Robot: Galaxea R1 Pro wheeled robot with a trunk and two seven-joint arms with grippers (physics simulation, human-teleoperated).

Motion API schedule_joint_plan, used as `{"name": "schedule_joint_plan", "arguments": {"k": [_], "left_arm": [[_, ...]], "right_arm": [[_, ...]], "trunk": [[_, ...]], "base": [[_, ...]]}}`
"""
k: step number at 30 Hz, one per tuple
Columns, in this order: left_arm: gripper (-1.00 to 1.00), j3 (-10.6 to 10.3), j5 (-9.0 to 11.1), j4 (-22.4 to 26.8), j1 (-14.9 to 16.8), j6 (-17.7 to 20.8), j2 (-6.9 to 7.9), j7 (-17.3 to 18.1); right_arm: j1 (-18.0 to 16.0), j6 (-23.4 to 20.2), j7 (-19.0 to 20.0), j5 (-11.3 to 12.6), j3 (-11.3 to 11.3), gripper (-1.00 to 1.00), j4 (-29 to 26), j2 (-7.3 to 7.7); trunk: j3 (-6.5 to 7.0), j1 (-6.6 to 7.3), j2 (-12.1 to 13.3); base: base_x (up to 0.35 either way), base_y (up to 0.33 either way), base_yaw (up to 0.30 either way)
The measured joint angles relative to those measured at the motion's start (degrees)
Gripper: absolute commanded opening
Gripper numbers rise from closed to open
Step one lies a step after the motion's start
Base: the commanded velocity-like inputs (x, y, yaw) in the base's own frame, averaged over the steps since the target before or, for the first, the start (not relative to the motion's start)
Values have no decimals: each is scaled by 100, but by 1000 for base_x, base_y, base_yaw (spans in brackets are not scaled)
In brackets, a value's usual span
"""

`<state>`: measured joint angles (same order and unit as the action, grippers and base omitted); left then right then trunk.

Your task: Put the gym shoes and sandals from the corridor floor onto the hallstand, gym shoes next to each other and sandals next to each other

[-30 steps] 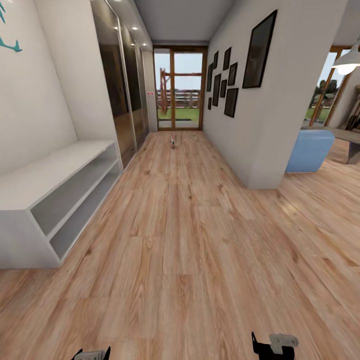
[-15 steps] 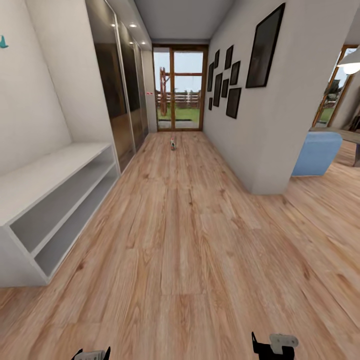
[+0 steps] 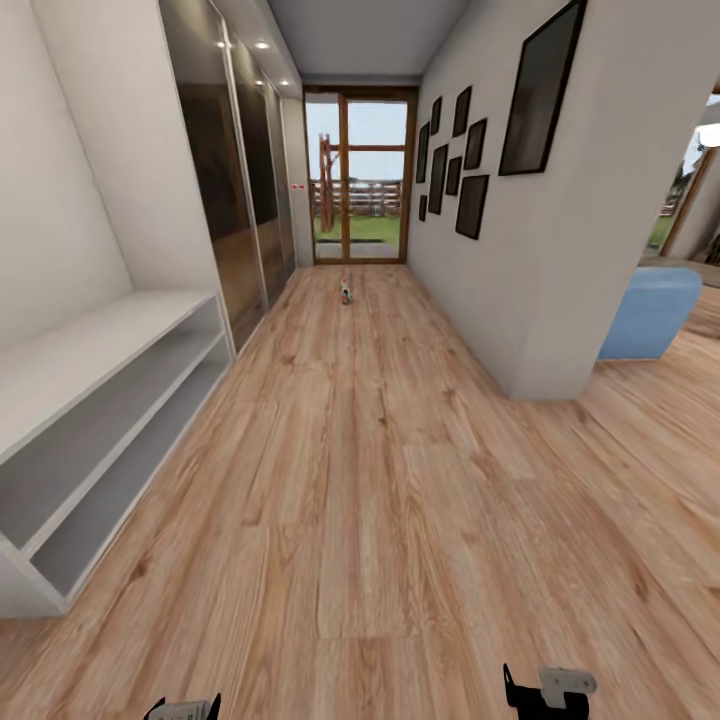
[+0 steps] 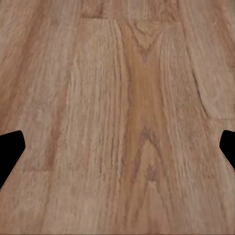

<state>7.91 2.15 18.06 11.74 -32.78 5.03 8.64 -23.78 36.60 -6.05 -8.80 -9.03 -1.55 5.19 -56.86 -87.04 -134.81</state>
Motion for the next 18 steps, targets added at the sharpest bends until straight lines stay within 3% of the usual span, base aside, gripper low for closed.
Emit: {"name": "schedule_joint_plan", "arguments": {"k": [18], "left_arm": [[100, 0, 0, -1, 0, 0, -1, 0]], "right_arm": [[0, 0, 1, 0, 0, 100, 0, 0]], "trunk": [[0, 0, 0]], "base": [[339, 0, 0]]}}
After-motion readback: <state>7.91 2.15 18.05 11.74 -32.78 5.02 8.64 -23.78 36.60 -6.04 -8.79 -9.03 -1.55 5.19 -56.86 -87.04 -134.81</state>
